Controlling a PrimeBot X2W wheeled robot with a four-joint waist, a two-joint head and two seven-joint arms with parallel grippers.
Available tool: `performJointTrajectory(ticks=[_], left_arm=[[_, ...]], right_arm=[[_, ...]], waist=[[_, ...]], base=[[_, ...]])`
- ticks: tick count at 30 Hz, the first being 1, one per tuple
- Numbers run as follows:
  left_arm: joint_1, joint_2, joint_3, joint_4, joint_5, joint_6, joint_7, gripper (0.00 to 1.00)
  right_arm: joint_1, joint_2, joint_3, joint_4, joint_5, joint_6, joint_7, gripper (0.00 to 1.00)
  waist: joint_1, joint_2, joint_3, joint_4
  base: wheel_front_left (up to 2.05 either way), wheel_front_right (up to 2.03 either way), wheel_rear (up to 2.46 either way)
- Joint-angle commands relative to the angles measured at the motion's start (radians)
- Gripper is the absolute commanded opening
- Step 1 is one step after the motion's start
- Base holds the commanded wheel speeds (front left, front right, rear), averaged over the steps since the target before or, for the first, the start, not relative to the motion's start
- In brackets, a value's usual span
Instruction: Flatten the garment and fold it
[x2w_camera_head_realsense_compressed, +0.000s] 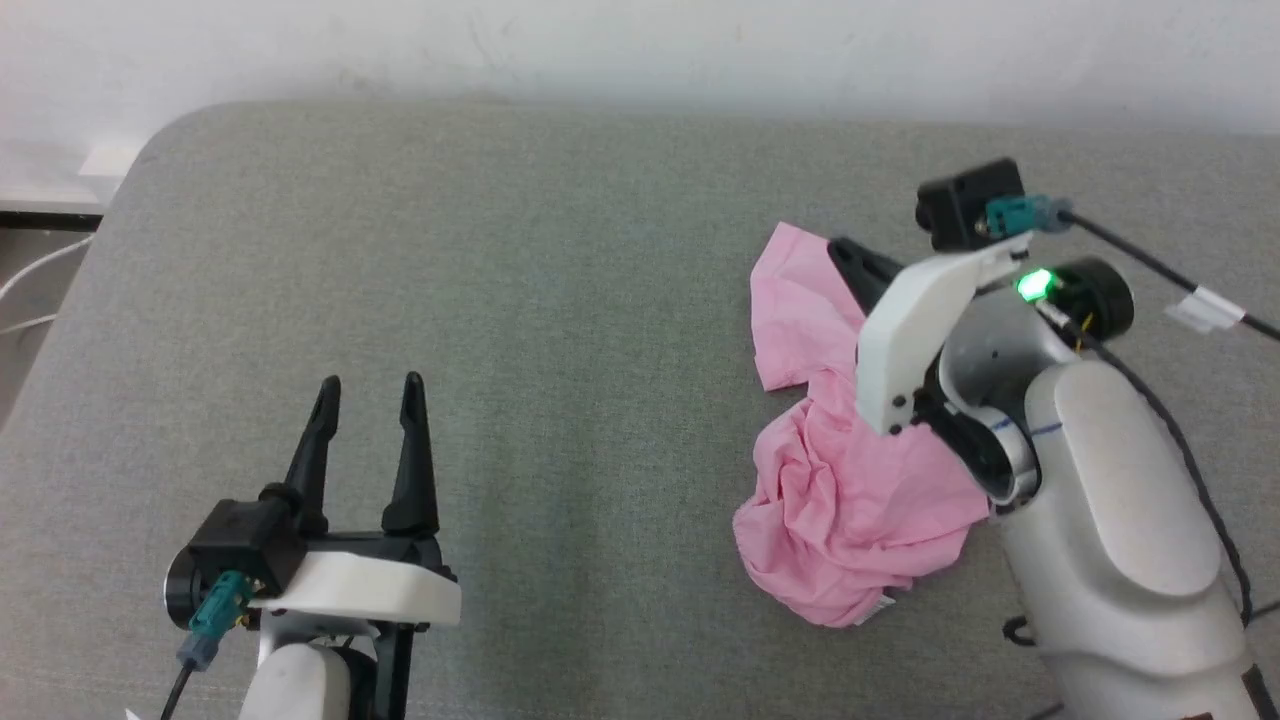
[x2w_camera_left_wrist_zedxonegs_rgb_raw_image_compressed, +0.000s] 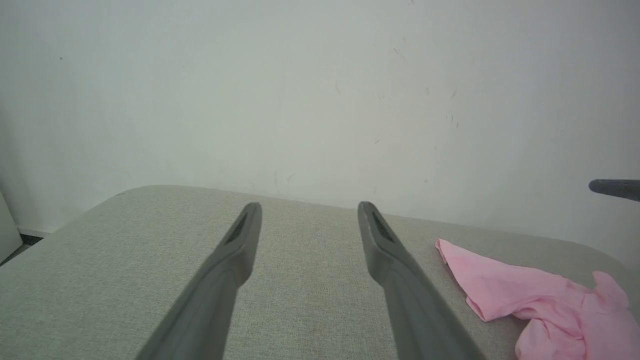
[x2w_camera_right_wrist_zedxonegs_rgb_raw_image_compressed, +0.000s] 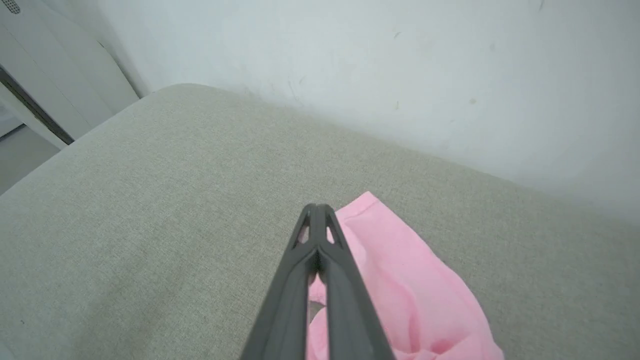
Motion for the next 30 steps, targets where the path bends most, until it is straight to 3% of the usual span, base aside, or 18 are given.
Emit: performJointTrajectory(ticks=[1,4,5,6,7,17,27,28,29,30], left_arm=[[0.011,-0.005,-0.002,0.004,0.011,-0.004,-0.005,1.00],[0.013,-0.005,-0.013,0.007,0.006,-0.002,-0.005,1.00],[0.014,-0.005,-0.016,0.007,0.005,-0.001,-0.005,1.00],[0.014,-0.005,-0.020,0.007,0.004,0.000,-0.005,1.00],[0.015,-0.005,-0.024,0.006,0.004,0.001,-0.005,1.00],[-0.005,-0.005,-0.042,-0.010,0.001,0.006,-0.005,1.00],[-0.055,-0.005,-0.050,-0.033,-0.002,0.012,-0.005,1.00],[-0.056,-0.005,-0.051,-0.033,-0.003,0.012,-0.005,1.00],[-0.056,-0.005,-0.051,-0.032,-0.004,0.013,-0.005,1.00],[-0.057,-0.005,-0.052,-0.032,-0.005,0.014,-0.005,1.00]], right_arm=[[-0.022,-0.003,0.008,-0.014,0.005,-0.001,-0.004,0.00],[-0.019,-0.003,-0.012,-0.029,-0.022,-0.001,-0.025,0.00],[-0.007,-0.003,-0.027,-0.032,-0.041,-0.001,-0.039,0.36],[0.009,-0.003,-0.044,-0.031,-0.058,-0.001,-0.051,1.00],[0.028,-0.003,-0.069,-0.028,-0.073,-0.001,-0.064,1.00],[0.164,-0.003,-0.296,-0.008,-0.171,-0.001,-0.122,1.00],[0.056,-0.003,-0.230,0.125,-0.117,-0.001,0.008,1.00],[0.047,-0.003,-0.215,0.136,-0.116,-0.001,0.028,0.84],[0.040,-0.003,-0.200,0.146,-0.113,-0.001,0.050,0.35],[0.035,-0.003,-0.182,0.152,-0.112,-0.001,0.074,0.00]], waist=[[-0.0001,0.0000,-0.010,0.004],[-0.0001,0.0000,-0.017,0.006],[-0.0001,0.0000,-0.018,0.007],[-0.0001,0.0000,-0.019,0.007],[-0.0001,0.0000,-0.019,0.006],[-0.0001,0.0000,0.021,-0.017],[-0.0001,0.0000,0.092,-0.015],[-0.0001,0.0000,0.094,-0.013],[-0.0001,0.0000,0.095,-0.011],[-0.0001,0.0000,0.096,-0.008]], base=[[0.00,0.00,0.00],[0.00,0.00,0.00],[0.00,0.00,0.00],[0.00,0.00,0.00],[0.00,0.00,0.00],[0.00,0.00,0.00],[0.00,0.00,0.00],[0.00,0.00,0.00],[0.00,0.00,0.00],[0.00,0.00,0.00]])
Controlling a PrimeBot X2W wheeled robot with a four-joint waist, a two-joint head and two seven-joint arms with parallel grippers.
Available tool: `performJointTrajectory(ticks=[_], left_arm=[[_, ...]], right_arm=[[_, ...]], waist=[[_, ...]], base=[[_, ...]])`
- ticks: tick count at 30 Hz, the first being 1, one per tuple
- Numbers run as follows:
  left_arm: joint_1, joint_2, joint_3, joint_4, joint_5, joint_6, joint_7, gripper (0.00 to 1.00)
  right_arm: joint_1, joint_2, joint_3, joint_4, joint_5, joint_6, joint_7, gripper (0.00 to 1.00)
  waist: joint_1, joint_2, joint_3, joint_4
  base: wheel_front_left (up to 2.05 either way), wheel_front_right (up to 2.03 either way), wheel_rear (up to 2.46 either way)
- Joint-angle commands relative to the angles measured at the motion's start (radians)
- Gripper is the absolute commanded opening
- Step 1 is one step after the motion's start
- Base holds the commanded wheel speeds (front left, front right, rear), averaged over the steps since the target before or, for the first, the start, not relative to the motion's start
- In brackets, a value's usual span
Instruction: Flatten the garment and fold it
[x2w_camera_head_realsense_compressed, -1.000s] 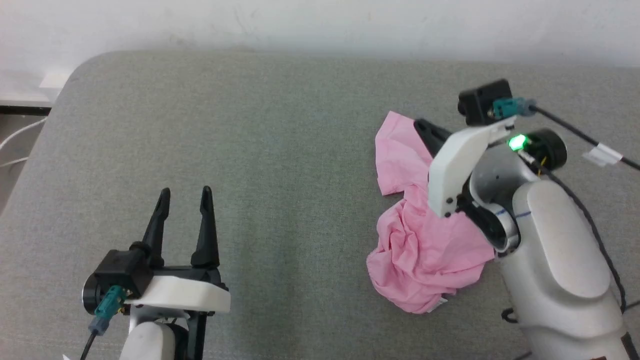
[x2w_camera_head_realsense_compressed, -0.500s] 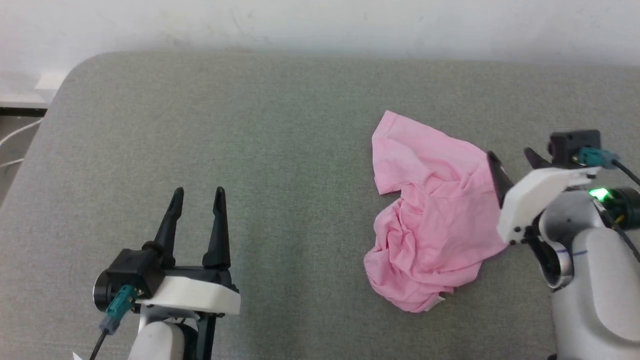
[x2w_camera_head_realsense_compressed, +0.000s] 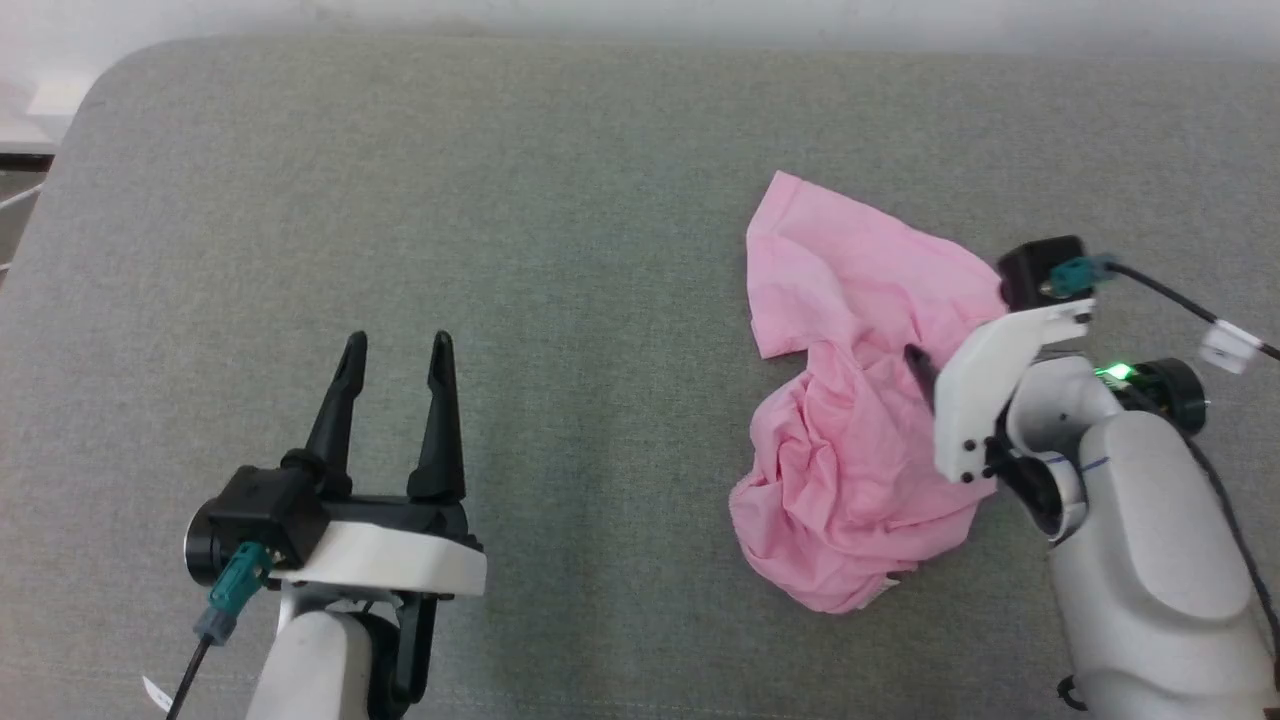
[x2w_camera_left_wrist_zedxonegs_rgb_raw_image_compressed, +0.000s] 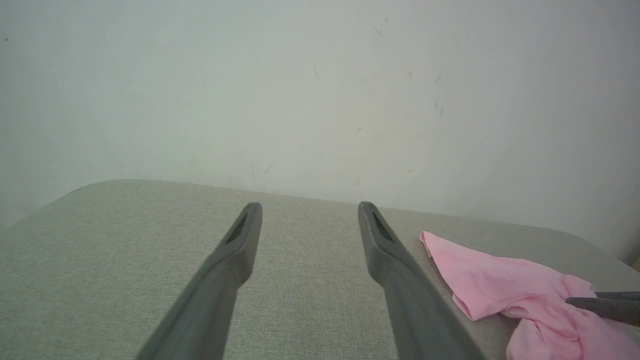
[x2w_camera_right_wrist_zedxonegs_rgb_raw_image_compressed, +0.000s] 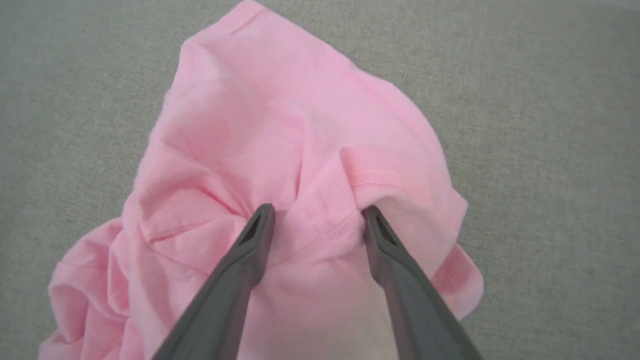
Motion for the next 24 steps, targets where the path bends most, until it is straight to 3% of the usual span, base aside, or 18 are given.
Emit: performJointTrajectory(ticks=[1,6,10,17,21,24], left_arm=[[-0.010,-0.002,-0.003,-0.002,-0.004,0.005,-0.005,1.00],[-0.010,-0.002,-0.007,0.003,-0.010,0.007,-0.005,1.00],[-0.009,-0.002,-0.004,0.005,-0.011,0.010,-0.005,1.00],[-0.006,-0.002,-0.001,0.003,-0.011,0.014,-0.005,1.00],[0.003,-0.002,-0.006,0.006,-0.010,0.013,-0.005,1.00],[0.010,-0.002,-0.011,0.008,-0.010,0.014,-0.005,1.00]], right_arm=[[-0.016,0.002,0.034,0.006,0.008,-0.001,0.041,0.00],[-0.027,0.002,0.129,-0.056,0.063,-0.001,0.110,0.00],[-0.068,0.002,0.214,-0.140,0.145,-0.001,0.099,0.00],[-0.219,0.002,0.341,-0.221,0.286,-0.001,-0.047,0.00],[-0.280,0.002,0.357,-0.235,0.381,-0.001,-0.160,0.00],[-0.282,0.002,0.329,-0.214,0.383,-0.001,-0.211,0.00]], waist=[[-0.0001,0.0000,0.004,0.009],[-0.0001,0.0000,-0.001,0.022],[-0.0001,0.0000,-0.007,0.026],[-0.0001,0.0000,-0.018,0.033],[-0.0001,0.0000,-0.032,0.039],[-0.0001,0.0000,-0.040,0.043]], base=[[0.00,0.00,0.00],[0.00,0.00,0.00],[0.00,0.00,0.00],[0.00,0.00,0.00],[0.00,0.00,0.00],[0.00,0.00,0.00]])
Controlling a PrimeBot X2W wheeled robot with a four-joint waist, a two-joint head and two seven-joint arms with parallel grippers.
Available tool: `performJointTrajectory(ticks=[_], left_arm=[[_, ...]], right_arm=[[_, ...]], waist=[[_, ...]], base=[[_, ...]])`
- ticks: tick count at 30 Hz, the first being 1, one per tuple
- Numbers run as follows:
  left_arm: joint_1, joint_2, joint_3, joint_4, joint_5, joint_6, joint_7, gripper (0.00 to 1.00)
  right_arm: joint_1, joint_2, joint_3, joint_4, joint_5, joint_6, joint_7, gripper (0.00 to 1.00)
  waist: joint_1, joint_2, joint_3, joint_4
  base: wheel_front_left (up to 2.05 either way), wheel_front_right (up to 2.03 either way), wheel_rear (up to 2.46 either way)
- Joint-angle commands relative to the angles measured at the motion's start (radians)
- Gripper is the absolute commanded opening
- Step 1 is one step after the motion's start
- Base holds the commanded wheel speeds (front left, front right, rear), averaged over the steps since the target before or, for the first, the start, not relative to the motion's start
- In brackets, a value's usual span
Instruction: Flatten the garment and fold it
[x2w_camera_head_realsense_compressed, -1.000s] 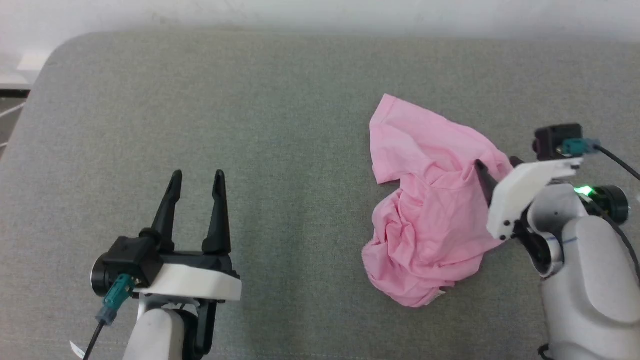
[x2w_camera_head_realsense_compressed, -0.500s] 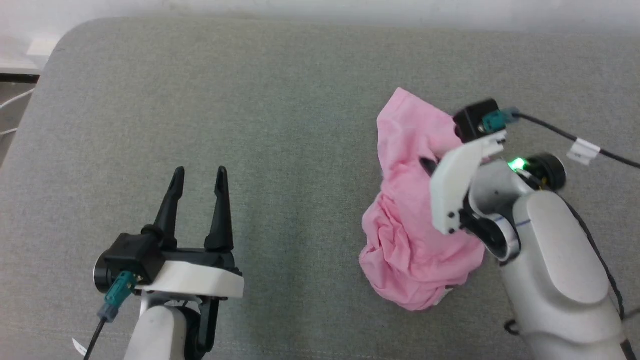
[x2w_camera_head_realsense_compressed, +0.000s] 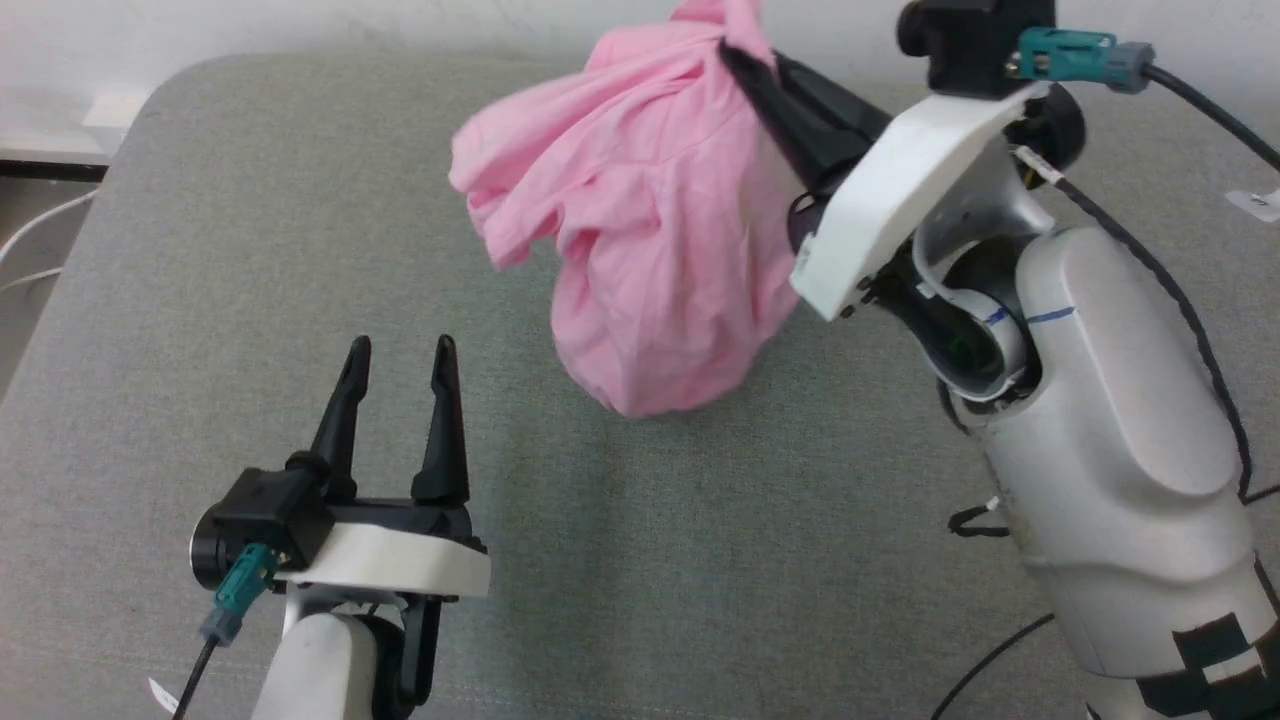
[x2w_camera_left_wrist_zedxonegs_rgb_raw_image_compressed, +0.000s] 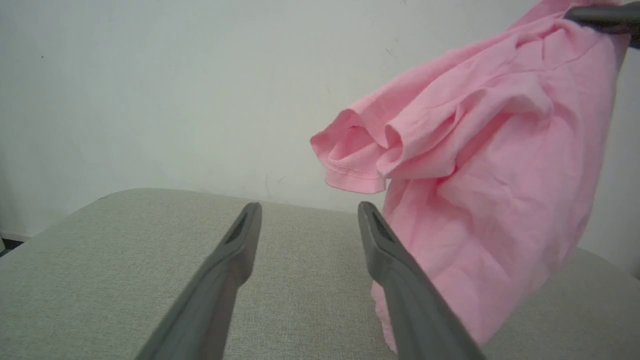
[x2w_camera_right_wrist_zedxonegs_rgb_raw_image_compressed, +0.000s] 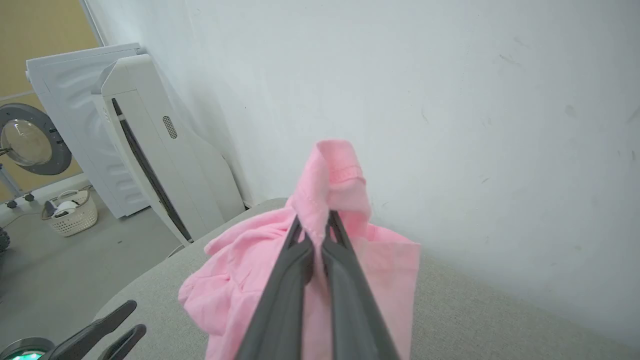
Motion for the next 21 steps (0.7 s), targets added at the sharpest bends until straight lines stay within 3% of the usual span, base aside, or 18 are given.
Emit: performJointTrajectory(ticks=[1,4,13,14,15,21], left_arm=[[0.012,-0.002,-0.004,0.003,-0.002,0.005,-0.005,1.00],[0.017,-0.002,-0.005,0.002,-0.003,0.006,-0.005,1.00],[0.021,-0.002,-0.013,0.008,0.012,-0.003,-0.005,1.00],[0.021,-0.002,-0.013,0.010,0.014,-0.004,-0.005,1.00],[0.021,-0.002,-0.014,0.012,0.017,-0.005,-0.005,1.00],[0.021,-0.002,-0.021,0.021,0.021,-0.012,-0.005,1.00]], right_arm=[[0.012,-0.002,-0.035,0.028,-0.027,-0.001,-0.019,0.00],[0.050,-0.002,-0.088,0.067,-0.080,-0.001,-0.019,0.00],[0.311,-0.002,-0.429,0.228,-0.460,-0.001,0.019,0.02],[0.336,-0.002,-0.451,0.226,-0.478,-0.001,0.018,0.40],[0.360,-0.002,-0.473,0.221,-0.490,-0.001,0.016,1.00],[0.492,-0.002,-0.553,0.096,-0.514,-0.001,-0.045,1.00]], waist=[[0.0000,0.0000,-0.008,0.004],[0.0000,0.0000,-0.010,0.001],[0.0000,0.0000,-0.008,-0.025],[0.0000,0.0000,-0.010,-0.029],[0.0000,0.0000,-0.011,-0.033],[0.0000,0.0000,-0.024,-0.050]], base=[[0.00,0.00,0.00],[0.00,0.00,0.00],[0.00,0.00,0.00],[0.00,0.00,0.00],[0.00,0.00,0.00],[0.00,0.00,0.00]])
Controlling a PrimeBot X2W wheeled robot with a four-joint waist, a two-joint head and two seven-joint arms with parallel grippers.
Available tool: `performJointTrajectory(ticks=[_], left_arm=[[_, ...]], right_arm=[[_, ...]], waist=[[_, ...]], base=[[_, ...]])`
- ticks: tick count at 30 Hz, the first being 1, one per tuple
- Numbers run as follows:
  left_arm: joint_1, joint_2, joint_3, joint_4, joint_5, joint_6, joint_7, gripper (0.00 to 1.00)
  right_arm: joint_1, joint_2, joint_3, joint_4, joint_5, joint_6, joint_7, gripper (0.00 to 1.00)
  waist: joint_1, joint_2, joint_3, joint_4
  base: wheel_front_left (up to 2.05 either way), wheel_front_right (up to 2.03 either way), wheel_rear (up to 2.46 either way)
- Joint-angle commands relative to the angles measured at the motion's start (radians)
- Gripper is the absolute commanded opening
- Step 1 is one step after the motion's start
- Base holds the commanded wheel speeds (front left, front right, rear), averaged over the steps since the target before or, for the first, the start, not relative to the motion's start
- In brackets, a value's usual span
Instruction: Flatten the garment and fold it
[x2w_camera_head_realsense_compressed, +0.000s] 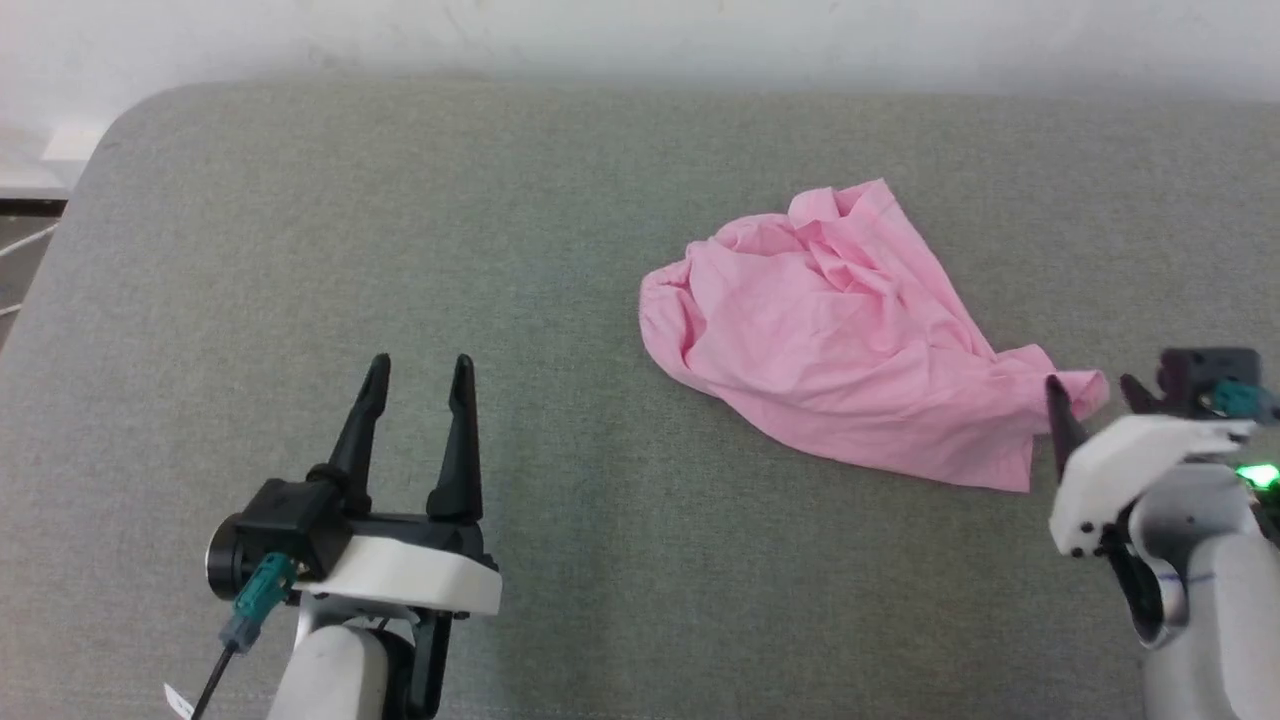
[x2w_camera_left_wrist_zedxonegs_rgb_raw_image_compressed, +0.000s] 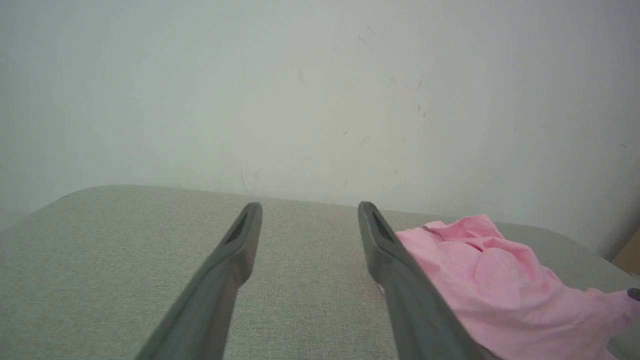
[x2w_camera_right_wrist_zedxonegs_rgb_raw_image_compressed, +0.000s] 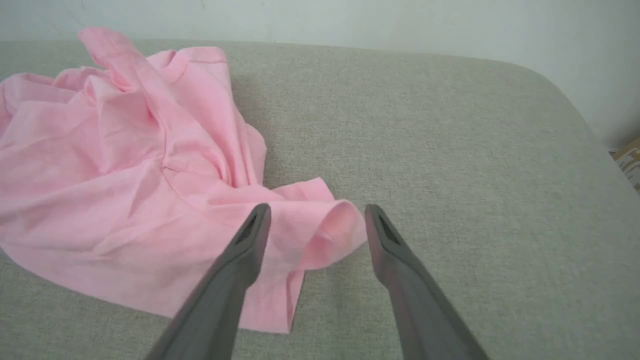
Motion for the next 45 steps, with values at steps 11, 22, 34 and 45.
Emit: performJointTrajectory(ticks=[11,22,34,45], left_arm=[[-0.155,-0.001,-0.130,0.172,0.011,-0.022,0.002,1.00],[-0.511,-0.001,-0.190,0.536,-0.074,0.026,0.310,1.00],[-0.584,0.036,-0.247,0.611,-0.070,0.048,0.534,0.00],[-0.210,0.099,-0.168,0.308,-0.112,0.157,0.383,0.00]], right_arm=[[0.225,0.000,0.099,-0.280,0.107,-0.001,-0.246,1.00],[0.242,0.000,0.198,-0.290,0.173,-0.001,-0.296,1.00],[0.232,0.000,0.209,-0.275,0.211,-0.001,-0.312,1.00],[0.239,0.000,0.177,-0.318,0.178,-0.001,-0.295,1.00]], waist=[[0.0001,0.0000,0.042,-0.083],[0.0001,0.0000,0.107,-0.235],[0.0001,0.0000,0.107,-0.250],[0.0001,0.0000,0.036,-0.120]], base=[[0.00,0.00,0.00],[0.00,0.00,0.00],[0.00,0.00,0.00],[0.00,0.00,0.00]])
